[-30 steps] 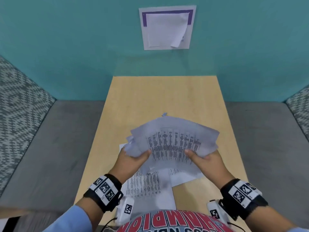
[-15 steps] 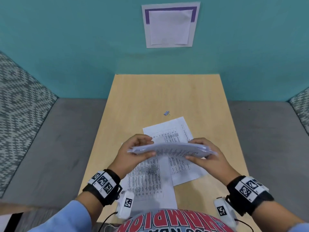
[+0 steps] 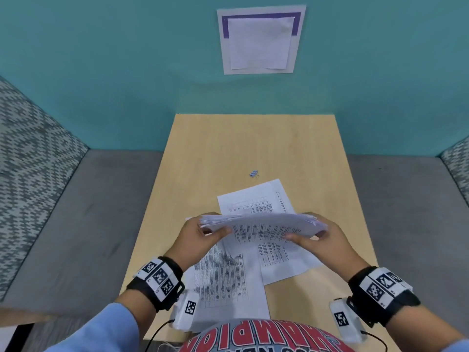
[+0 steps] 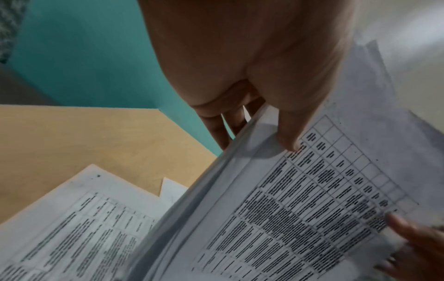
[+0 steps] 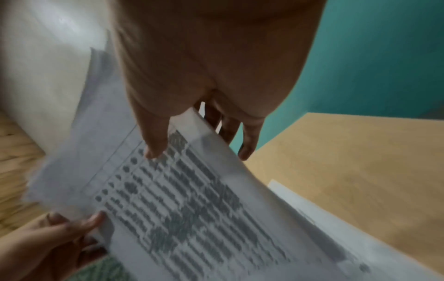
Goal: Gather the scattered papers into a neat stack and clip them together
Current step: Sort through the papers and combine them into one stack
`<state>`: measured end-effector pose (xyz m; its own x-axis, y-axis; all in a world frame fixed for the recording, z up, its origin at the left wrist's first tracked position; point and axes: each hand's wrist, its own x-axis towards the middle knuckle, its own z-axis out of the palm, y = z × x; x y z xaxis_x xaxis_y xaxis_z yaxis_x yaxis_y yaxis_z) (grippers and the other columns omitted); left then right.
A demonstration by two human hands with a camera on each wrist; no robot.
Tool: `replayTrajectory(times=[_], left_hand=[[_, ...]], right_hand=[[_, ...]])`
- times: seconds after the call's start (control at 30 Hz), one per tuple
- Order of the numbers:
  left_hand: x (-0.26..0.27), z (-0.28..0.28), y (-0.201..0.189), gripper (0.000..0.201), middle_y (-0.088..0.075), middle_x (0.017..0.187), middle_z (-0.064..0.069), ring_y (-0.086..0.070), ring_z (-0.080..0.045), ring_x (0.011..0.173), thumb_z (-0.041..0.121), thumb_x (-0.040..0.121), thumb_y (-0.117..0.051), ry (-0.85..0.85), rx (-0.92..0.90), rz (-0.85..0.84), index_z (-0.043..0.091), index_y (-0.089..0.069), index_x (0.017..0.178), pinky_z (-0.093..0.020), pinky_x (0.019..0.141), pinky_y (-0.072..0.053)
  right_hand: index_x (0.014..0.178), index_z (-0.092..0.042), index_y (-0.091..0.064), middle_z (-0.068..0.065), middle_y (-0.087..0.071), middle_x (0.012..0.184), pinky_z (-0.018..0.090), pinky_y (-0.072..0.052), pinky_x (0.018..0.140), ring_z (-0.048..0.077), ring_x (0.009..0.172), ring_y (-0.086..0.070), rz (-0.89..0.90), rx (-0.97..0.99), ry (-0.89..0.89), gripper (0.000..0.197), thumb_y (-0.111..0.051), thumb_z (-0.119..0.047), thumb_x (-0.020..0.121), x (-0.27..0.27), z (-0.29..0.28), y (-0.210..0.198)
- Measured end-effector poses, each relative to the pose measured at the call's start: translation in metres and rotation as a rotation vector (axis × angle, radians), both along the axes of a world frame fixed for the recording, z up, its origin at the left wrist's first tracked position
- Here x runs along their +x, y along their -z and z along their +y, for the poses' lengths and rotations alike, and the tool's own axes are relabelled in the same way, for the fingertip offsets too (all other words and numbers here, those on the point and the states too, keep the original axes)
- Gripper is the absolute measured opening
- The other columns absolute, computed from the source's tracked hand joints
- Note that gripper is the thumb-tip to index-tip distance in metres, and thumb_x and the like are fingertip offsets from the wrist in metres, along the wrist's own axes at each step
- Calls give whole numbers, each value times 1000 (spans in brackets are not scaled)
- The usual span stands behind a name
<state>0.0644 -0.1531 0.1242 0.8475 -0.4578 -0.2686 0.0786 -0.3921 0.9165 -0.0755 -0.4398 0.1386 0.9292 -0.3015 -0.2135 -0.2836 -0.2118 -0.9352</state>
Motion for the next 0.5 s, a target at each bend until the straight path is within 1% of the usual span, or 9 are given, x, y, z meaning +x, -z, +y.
replayTrajectory(times=[0.07,0.13,0.2,0.27,0.33,0.37,0.43,0.47,0.5], left_hand=[[-1,-1,-5,16,-84,104,4,-78,-10,98,15,93,-81,4,-13,-37,18,-80,109,-33,91,-60],[-4,-6,-21,14,-83,104,10,-77,-7,98,17,96,-78,69,-37,-136,24,-82,108,-24,88,-58],[-5,-13,-36,11,-81,99,10,-74,-7,93,24,97,-76,173,18,-335,26,-82,106,-23,81,-56],[-7,-21,-48,13,-79,102,15,-72,-2,96,25,97,-75,301,111,-512,30,-80,109,-23,82,-54],[-11,-30,-55,18,-78,104,18,-71,-3,96,25,97,-70,386,183,-608,34,-77,112,-28,82,-56],[-13,-34,-58,19,-77,103,19,-71,-2,94,27,97,-70,397,198,-617,35,-75,113,-29,82,-56],[-11,-32,-58,23,-76,98,19,-70,0,91,31,94,-75,351,177,-536,37,-72,116,-27,84,-57],[-7,-24,-56,27,-76,96,16,-71,-1,93,33,92,-79,320,168,-433,38,-71,117,-25,87,-57],[-2,-12,-52,30,-77,96,13,-72,-3,95,34,89,-83,304,183,-336,38,-72,116,-25,90,-58]], right_hand=[[117,-29,-73,-11,-76,117,23,-51,102,8,115,-69,-79,-183,32,47,-93,-22,74,-2,-11,-16],[128,-30,-68,-16,-68,131,20,-42,112,1,127,-61,-209,-412,16,61,-94,-28,73,-3,-16,-49],[138,-28,-65,-15,-64,140,21,-38,115,3,133,-56,-282,-623,-105,65,-90,-32,78,0,-10,-82],[143,-33,-60,-17,-63,144,26,-42,113,6,132,-57,-175,-762,-282,62,-81,-38,85,11,7,-98],[134,-41,-65,-18,-73,129,34,-56,96,9,115,-68,-36,-817,-408,44,-69,-33,91,21,22,-89],[120,-39,-70,-13,-79,107,35,-59,81,13,95,-71,-16,-824,-428,31,-63,-28,92,25,25,-81],[92,-25,-70,-1,-68,70,31,-47,59,13,63,-56,12,-759,-378,9,-62,-23,96,27,20,-70],[86,-20,-69,3,-65,65,30,-41,57,11,58,-50,29,-683,-337,13,-65,-22,98,26,13,-66],[84,-18,-72,2,-68,65,27,-40,57,7,57,-51,43,-591,-296,15,-69,-22,98,22,3,-64]])
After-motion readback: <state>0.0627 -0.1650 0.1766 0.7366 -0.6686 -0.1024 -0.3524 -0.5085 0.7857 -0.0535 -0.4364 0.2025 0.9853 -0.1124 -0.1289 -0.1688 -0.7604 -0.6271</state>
